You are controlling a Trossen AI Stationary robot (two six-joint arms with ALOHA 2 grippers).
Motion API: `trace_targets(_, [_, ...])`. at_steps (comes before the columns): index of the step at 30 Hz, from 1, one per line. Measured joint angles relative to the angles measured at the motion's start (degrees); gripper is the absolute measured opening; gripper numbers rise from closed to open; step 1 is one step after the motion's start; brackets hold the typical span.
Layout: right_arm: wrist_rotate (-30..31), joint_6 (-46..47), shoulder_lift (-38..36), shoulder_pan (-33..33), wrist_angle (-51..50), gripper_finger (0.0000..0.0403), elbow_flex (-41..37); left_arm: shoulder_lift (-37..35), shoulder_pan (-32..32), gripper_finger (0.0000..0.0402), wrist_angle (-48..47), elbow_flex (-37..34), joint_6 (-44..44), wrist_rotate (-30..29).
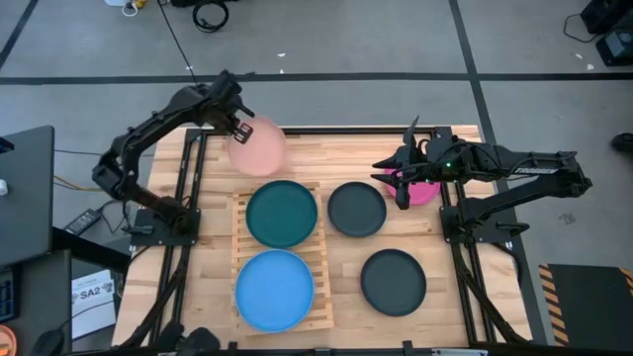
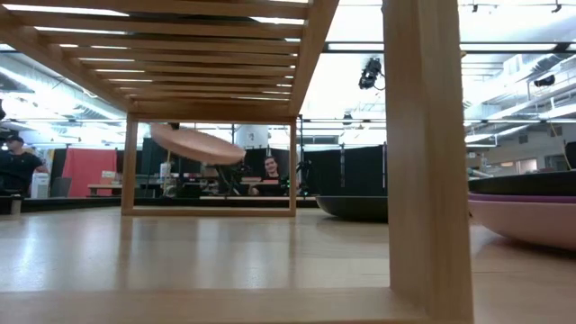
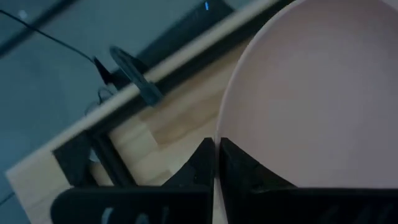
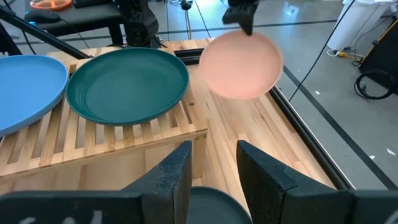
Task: Place and stack plates onto a shelf
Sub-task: Stack the top brown plate on top of the green plate on the shelf
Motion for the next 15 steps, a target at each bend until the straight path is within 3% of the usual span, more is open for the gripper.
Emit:
trace_targets(10, [0.00,0.00,0.00,-0.02,-0.02,0.0132,0.00,-7.47,0.02,0.0013,-0.41,6.31,-1.67,-2.69])
trace_targets(15, [0.00,0.00,0.00,0.00,-0.07,0.0132,0.00,-9.32,-0.18,0.0013,-1.57,10.84,-3.44,0.26])
